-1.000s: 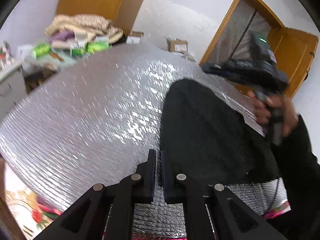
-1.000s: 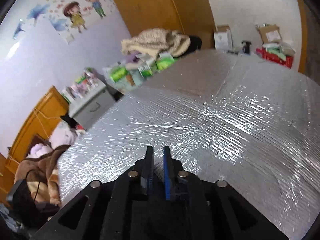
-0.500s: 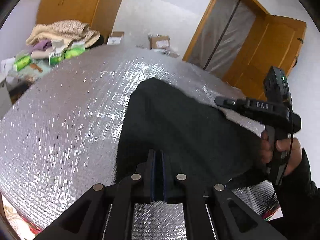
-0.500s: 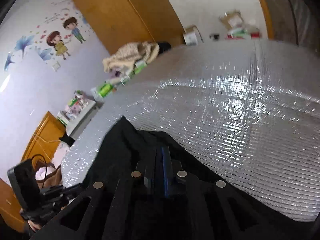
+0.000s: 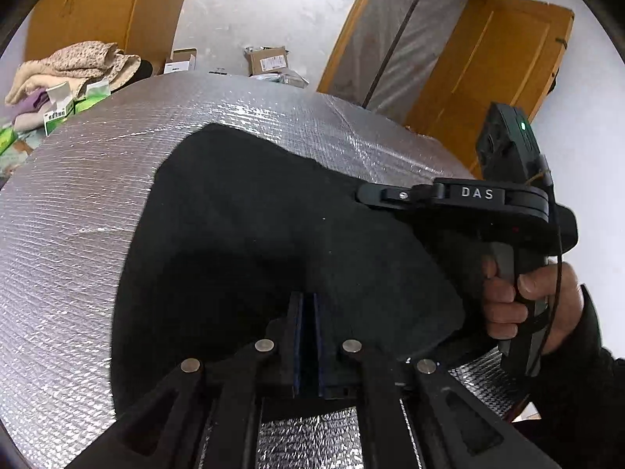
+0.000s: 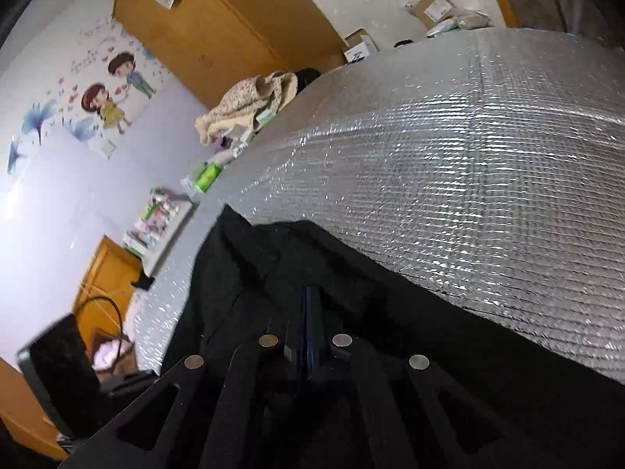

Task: Fold clothes
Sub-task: 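Withdraw the open left gripper from the folded sweatshirt, then grasp the black sweatshirt edge with the right gripper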

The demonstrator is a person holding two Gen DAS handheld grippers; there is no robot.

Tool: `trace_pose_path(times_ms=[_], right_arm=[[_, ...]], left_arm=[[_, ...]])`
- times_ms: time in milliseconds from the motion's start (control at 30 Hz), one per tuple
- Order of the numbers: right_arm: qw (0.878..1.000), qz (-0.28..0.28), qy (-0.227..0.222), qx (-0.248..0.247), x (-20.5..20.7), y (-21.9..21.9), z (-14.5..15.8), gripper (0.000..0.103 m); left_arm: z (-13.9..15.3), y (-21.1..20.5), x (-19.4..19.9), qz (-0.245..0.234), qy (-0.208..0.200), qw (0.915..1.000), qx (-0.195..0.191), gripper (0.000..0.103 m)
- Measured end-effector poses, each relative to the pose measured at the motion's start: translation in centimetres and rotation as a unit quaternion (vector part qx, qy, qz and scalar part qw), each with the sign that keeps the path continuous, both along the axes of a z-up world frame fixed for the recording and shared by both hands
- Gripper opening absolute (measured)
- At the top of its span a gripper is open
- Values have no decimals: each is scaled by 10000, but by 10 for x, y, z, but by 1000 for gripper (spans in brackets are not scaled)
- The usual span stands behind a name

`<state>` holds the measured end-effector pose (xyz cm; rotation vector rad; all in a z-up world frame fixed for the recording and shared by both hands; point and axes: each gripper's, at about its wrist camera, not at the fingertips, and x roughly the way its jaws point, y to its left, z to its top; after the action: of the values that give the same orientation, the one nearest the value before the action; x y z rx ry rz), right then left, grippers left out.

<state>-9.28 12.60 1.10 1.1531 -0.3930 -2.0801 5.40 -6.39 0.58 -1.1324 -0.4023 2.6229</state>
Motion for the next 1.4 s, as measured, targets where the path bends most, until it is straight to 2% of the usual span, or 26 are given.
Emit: trace_pose_path(times_ms=[100, 200, 333, 433, 500, 600, 667, 833, 1067, 1167, 1267, 1333, 1400], right_arm=[[9998, -151, 94, -105, 2, 10, 9, 4], [9993, -165, 264, -222, 0, 10, 19, 13], [9974, 449, 429, -376, 17, -4, 30, 13], [9954, 859, 335, -270, 33, -15, 23, 13], [9951, 946, 262, -142, 42, -14, 13, 13], [9967, 805, 36, 19, 47, 3, -9, 3], [9971, 703, -136, -267, 46, 16, -14, 2], [9988, 480, 2, -123, 50, 27, -7, 2], [9992, 144, -56, -378, 55, 39, -4, 10], [9978, 146, 93, -634, 63, 44, 6, 12], [9944, 553, 443, -787, 77, 38, 19, 12], [9929, 918, 466, -592, 86, 27, 16, 12], [9942, 1058, 151, -64, 85, 16, -4, 10]], left_arm=[[11, -9, 6, 124, 171, 9998, 70, 4], [21, -12, 7, 176, 329, 9993, 99, 4], [22, -2, 6, 9, 308, 9995, 85, 4], [14, 1, 5, 5, 179, 9998, 27, 4], [11, -6, 7, 140, 169, 9997, 62, 4], [0, -20, 4, 382, -15, 9993, 8, 4], [-10, -28, 2, 423, -163, 9990, 4, 4], [-6, -37, 13, 458, -139, 9987, 189, 4], [11, -43, 28, 682, 95, 9972, 281, 4], [20, -32, 25, 516, 247, 9978, 327, 4], [20, -18, 17, 223, 250, 9990, 280, 4], [11, -8, 14, 32, 68, 9996, 263, 4], [-3, 1, 11, -100, -209, 9995, 215, 4]])
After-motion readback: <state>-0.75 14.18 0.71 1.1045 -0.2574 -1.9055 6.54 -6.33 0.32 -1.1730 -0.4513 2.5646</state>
